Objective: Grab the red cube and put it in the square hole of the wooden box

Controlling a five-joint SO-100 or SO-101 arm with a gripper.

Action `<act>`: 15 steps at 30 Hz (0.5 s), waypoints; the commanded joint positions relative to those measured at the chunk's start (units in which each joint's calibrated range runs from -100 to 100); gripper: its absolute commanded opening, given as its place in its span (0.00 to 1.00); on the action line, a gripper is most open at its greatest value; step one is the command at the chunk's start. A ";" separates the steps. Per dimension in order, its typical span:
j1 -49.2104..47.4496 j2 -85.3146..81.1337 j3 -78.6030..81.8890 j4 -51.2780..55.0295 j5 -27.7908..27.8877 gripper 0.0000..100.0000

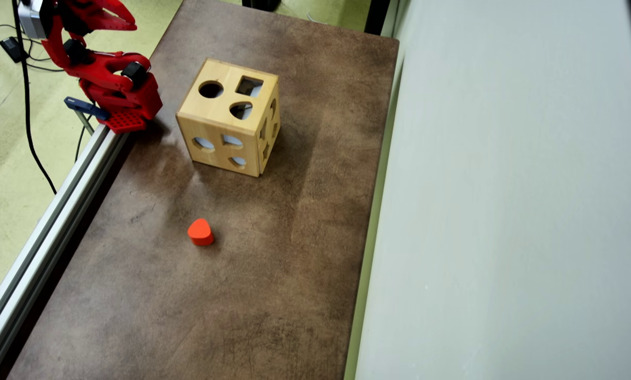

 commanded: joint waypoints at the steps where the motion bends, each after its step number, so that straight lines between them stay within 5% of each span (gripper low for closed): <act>1: 0.18 0.01 0.01 -1.24 -0.63 0.03; 15: 0.18 0.01 0.10 -1.32 -0.24 0.03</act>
